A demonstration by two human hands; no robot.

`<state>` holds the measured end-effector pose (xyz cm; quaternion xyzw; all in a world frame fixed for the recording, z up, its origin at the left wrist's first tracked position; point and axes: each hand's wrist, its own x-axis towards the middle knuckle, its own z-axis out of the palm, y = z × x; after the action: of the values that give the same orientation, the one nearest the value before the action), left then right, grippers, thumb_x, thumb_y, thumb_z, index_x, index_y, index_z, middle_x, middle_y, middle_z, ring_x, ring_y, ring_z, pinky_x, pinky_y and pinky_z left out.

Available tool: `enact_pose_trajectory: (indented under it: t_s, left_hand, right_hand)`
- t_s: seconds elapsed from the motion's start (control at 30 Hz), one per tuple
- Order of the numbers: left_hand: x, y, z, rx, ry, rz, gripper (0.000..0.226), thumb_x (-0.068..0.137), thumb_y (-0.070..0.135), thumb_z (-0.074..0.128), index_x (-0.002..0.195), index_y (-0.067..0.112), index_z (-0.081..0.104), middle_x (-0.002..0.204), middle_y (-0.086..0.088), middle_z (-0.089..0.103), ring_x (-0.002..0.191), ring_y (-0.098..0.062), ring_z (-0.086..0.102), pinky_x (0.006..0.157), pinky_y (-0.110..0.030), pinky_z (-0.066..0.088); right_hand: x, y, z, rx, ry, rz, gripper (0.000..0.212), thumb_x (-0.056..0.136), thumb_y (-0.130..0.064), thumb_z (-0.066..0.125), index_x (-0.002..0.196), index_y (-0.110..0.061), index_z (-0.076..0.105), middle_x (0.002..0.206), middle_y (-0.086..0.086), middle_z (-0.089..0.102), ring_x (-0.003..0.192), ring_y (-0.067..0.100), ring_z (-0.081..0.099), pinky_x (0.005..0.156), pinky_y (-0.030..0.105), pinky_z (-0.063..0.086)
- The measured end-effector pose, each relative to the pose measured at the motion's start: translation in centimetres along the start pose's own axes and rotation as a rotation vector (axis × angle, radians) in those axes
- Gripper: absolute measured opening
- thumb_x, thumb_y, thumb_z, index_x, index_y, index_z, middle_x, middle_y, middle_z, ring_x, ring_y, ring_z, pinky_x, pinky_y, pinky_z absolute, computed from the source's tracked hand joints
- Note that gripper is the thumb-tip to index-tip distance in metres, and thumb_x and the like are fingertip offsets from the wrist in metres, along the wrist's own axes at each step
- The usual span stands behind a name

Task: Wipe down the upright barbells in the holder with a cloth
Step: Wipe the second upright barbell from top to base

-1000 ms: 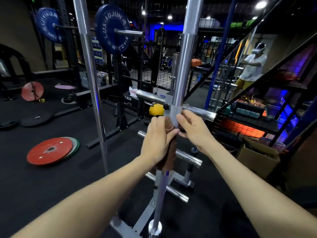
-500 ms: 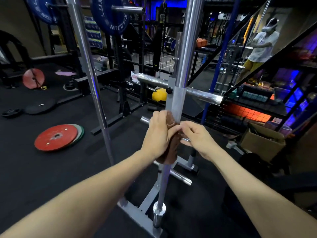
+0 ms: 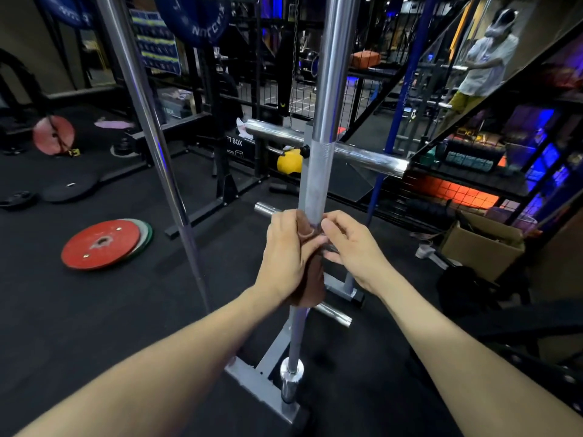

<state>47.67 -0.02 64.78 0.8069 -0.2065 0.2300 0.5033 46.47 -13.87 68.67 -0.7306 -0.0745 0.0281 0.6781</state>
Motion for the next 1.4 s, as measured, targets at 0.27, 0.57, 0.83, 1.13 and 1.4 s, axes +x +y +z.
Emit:
enact_pose_trajectory:
  t_s: [0.27, 0.57, 0.83, 1.13, 1.4]
  left_hand:
    - [-3.3, -3.6, 1.6, 0.174, -0.278, -0.291, 0.036, 0.085, 0.041, 0.064, 0.09, 0.021, 0.036, 0.101, -0.001, 0.04, 0.09, -0.018, 0.043, 0.082, -0.035, 0.045]
    - [-1.2, -0.3, 1.4, 0.014, 0.052, -0.061, 0.033, 0.083, 0.034, 0.066, 0.088, 0.028, 0.035, 0.091, 0.005, 0.035, 0.089, -0.016, 0.042, 0.076, -0.024, 0.043]
    - [-4.8, -4.2, 2.6, 0.196, -0.237, -0.305, 0.035, 0.084, 0.037, 0.066, 0.089, 0.024, 0.034, 0.099, 0.003, 0.037, 0.091, -0.016, 0.041, 0.08, -0.028, 0.04]
    - [-2.0, -2.4, 1.1, -0.034, -0.12, -0.124, 0.034, 0.08, 0.059, 0.058, 0.084, 0.042, 0.028, 0.096, -0.005, 0.042, 0.095, -0.02, 0.052, 0.077, -0.028, 0.046]
    - [-2.3, -3.9, 0.0, 0.085, -0.382, -0.142, 0.037, 0.084, 0.042, 0.065, 0.086, 0.023, 0.034, 0.095, -0.003, 0.041, 0.088, -0.022, 0.047, 0.078, -0.036, 0.045]
  right_hand:
    - [0.2, 0.6, 0.3, -0.032, 0.015, -0.031, 0.008, 0.098, -0.022, 0.049, 0.1, -0.019, 0.056, 0.109, 0.007, 0.061, 0.091, 0.006, 0.067, 0.075, 0.017, 0.054]
    - [0.3, 1.0, 0.6, -0.089, 0.05, -0.077, 0.006, 0.097, -0.021, 0.052, 0.099, -0.019, 0.058, 0.09, 0.004, 0.061, 0.072, 0.012, 0.059, 0.07, 0.031, 0.053]
    - [-0.1, 1.1, 0.9, -0.127, 0.099, -0.085, 0.005, 0.096, -0.024, 0.053, 0.099, -0.026, 0.056, 0.104, 0.01, 0.06, 0.104, 0.031, 0.061, 0.094, 0.044, 0.052]
    - [-0.3, 1.8, 1.4, -0.16, 0.138, -0.14, 0.006, 0.096, -0.021, 0.054, 0.095, -0.028, 0.055, 0.09, -0.006, 0.06, 0.072, 0.007, 0.06, 0.069, 0.031, 0.053]
    - [-0.9, 1.1, 2.6, -0.225, 0.248, -0.103, 0.007, 0.097, -0.022, 0.052, 0.092, -0.027, 0.052, 0.083, -0.008, 0.052, 0.076, 0.011, 0.053, 0.083, 0.042, 0.054]
